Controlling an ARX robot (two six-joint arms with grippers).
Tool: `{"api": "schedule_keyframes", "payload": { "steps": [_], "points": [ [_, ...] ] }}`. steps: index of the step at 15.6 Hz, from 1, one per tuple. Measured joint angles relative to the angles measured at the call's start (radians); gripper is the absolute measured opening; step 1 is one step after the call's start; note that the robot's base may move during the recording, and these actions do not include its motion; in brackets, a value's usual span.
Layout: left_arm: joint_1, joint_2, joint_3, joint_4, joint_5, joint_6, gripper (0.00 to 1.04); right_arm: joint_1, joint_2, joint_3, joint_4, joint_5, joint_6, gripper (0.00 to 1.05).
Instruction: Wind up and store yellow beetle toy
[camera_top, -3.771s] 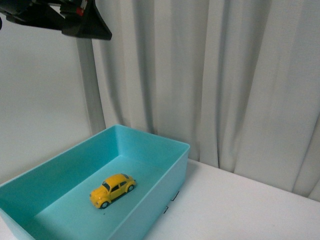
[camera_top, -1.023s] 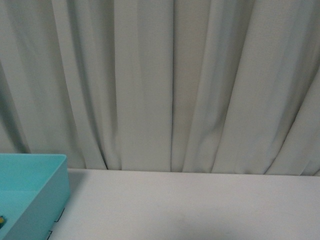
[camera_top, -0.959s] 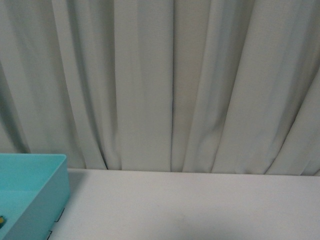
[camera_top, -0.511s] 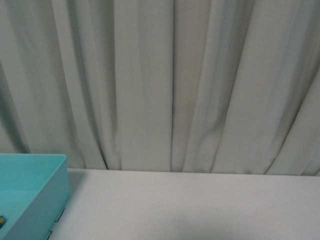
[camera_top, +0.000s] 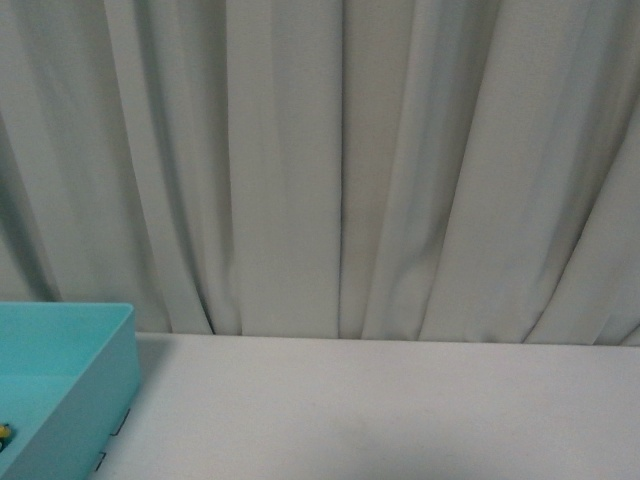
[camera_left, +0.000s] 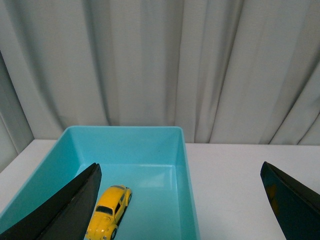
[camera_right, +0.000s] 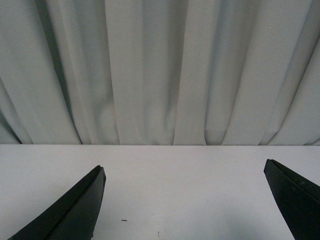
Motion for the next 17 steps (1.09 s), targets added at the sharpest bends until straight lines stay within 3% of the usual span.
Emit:
{"api": "schedule_keyframes", "payload": {
  "steps": [17],
  "points": [
    [0.0, 0.0, 0.0, 0.0, 0.0, 0.0, 0.98, 0.0, 0.0, 0.0, 0.0, 0.0, 0.0, 0.98]
  ]
}}
